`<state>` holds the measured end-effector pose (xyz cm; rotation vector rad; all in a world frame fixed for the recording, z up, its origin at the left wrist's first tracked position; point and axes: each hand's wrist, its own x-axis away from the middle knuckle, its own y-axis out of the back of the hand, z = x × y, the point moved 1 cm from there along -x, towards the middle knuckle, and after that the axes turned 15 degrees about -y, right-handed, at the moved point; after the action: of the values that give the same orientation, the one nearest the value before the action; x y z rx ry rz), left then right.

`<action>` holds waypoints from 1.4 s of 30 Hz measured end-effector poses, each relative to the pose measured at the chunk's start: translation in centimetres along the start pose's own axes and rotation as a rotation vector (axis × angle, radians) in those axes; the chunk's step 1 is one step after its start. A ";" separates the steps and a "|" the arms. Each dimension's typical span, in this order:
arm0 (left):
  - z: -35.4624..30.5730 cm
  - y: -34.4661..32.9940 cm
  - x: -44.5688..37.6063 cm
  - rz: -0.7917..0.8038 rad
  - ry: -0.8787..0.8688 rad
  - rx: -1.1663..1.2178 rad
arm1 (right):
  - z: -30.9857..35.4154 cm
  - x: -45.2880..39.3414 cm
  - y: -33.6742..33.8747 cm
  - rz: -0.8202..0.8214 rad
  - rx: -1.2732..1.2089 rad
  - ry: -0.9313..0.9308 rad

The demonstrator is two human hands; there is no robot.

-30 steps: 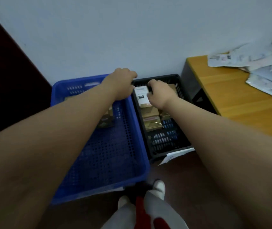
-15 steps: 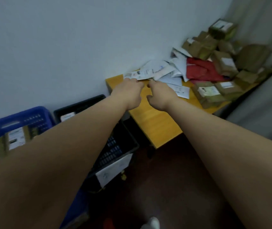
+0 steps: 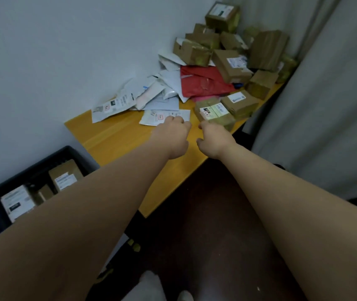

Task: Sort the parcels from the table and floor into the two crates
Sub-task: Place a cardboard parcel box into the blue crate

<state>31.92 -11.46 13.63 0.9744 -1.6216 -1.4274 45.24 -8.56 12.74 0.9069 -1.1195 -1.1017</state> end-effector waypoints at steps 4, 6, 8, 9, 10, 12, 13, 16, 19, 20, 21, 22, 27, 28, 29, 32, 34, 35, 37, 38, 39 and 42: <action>1.2 -0.4 -4.7 0.001 -0.034 -0.006 | -1.2 -4.2 0.2 -0.010 -0.024 -0.036; 2.0 -0.7 -7.2 -0.001 -0.060 0.000 | -1.6 -6.5 0.4 -0.014 -0.042 -0.060; 2.9 -0.6 -9.6 0.004 -0.089 0.001 | -1.7 -8.8 0.8 -0.017 -0.052 -0.074; 3.5 -0.4 -10.7 0.009 -0.098 -0.001 | -1.8 -9.9 1.1 -0.016 -0.052 -0.081; 4.1 -0.1 -11.8 0.012 -0.103 -0.006 | -1.8 -10.9 1.4 -0.018 -0.057 -0.092; 5.3 0.9 -13.8 -0.009 -0.099 -0.006 | -1.8 -12.9 2.3 -0.037 -0.074 -0.110; 5.8 1.4 -14.7 -0.022 -0.094 0.000 | -1.8 -13.8 2.8 -0.045 -0.079 -0.113; 7.4 2.6 -17.4 -0.031 -0.089 -0.018 | -1.5 -16.5 4.0 -0.044 -0.075 -0.097; 8.9 3.0 -20.1 -0.047 -0.046 -0.004 | -1.1 -19.9 4.7 -0.027 -0.072 -0.068; 9.3 2.9 -20.9 -0.048 -0.039 -0.002 | -0.9 -20.9 4.8 -0.020 -0.072 -0.053; 9.6 3.0 -21.7 -0.040 -0.030 -0.009 | -0.8 -21.9 4.9 -0.016 -0.071 -0.034; 10.1 3.0 -23.0 -0.029 -0.018 -0.018 | -0.7 -23.5 5.1 -0.014 -0.072 -0.005; 12.6 4.5 -30.2 -0.014 0.085 -0.008 | -1.3 -31.9 7.1 0.001 -0.074 0.102; 12.9 4.7 -31.8 -0.014 0.108 -0.010 | -1.7 -33.7 7.8 -0.004 -0.071 0.117; 13.1 4.8 -33.3 -0.015 0.126 -0.009 | -2.2 -35.3 8.4 -0.008 -0.065 0.126; 13.5 4.9 -37.5 -0.019 0.155 0.002 | -4.0 -39.7 9.7 0.011 -0.040 0.132; 13.8 4.8 -39.8 -0.024 0.165 0.006 | -4.7 -42.1 10.2 0.027 -0.035 0.150; 14.0 4.7 -40.8 -0.020 0.169 0.002 | -4.9 -43.2 10.4 0.032 -0.043 0.156; 14.5 4.4 -42.6 -0.001 0.178 -0.006 | -5.0 -45.0 10.4 0.041 -0.077 0.162; 14.9 4.3 -43.4 0.005 0.183 -0.007 | -5.1 -46.0 10.4 0.046 -0.097 0.164; 15.3 4.2 -44.2 0.005 0.191 -0.002 | -5.3 -46.9 10.3 0.052 -0.113 0.164; 17.0 4.1 -46.0 -0.034 0.211 0.031 | -5.8 -49.7 9.8 0.052 -0.157 0.150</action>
<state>35.94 37.59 13.69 1.1351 -1.4814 -1.2783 49.43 42.20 9.79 0.8189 -0.9158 -1.0461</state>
